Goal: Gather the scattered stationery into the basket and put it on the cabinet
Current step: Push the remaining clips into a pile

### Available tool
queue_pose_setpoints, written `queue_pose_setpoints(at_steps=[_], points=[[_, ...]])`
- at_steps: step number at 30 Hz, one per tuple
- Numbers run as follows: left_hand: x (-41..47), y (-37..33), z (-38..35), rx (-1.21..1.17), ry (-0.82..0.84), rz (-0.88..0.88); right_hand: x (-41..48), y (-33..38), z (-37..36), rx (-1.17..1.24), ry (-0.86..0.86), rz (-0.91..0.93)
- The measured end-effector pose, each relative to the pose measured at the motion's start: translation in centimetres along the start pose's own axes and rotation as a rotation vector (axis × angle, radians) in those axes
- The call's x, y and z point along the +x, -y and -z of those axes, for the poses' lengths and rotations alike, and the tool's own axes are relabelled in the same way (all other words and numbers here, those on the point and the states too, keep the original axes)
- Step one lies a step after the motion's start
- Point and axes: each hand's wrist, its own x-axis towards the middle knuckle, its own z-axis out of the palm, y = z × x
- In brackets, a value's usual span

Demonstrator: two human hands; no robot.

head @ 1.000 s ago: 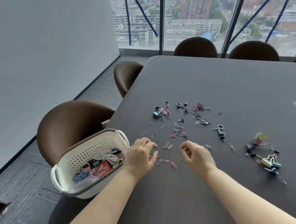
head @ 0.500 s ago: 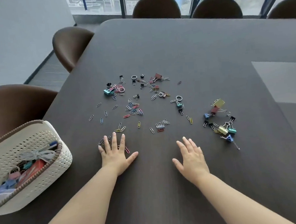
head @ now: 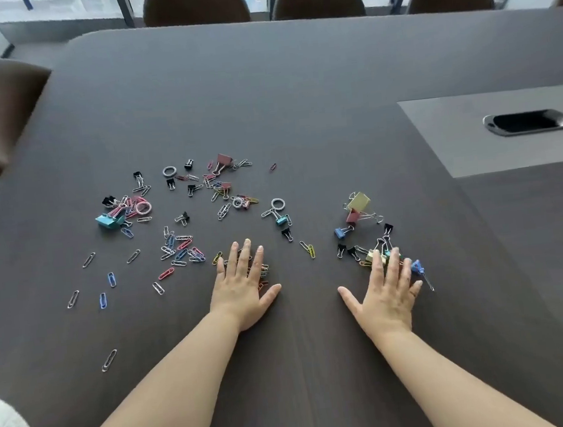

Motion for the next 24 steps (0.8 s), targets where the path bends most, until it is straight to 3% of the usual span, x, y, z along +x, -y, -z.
queue_pose_setpoints(at_steps=[5,8,13,17,20,24], points=[[3.5,-0.5,0.7,0.011,-0.026,-0.035,4.3,-1.2,0.0,-0.010,-0.098,-0.035],[4.9,-0.7,1.1,0.002,-0.030,-0.014,6.7,-1.6,0.2,-0.026,-0.032,-0.080],[7.1,-1.6,1.1,0.012,-0.051,-0.040,8.5,0.7,-0.7,0.045,-0.064,0.128],[8.1,-2.7,1.5,-0.019,-0.059,-0.093,8.4,1.7,-0.9,0.273,-0.259,0.331],[8.3,-2.6,1.4,0.017,-0.085,-0.119,8.8,1.3,-0.5,0.216,-0.366,0.372],[9.2,-3.0,1.8,0.071,-0.082,-0.196,11.3,0.2,1.0,0.091,-0.112,0.188]])
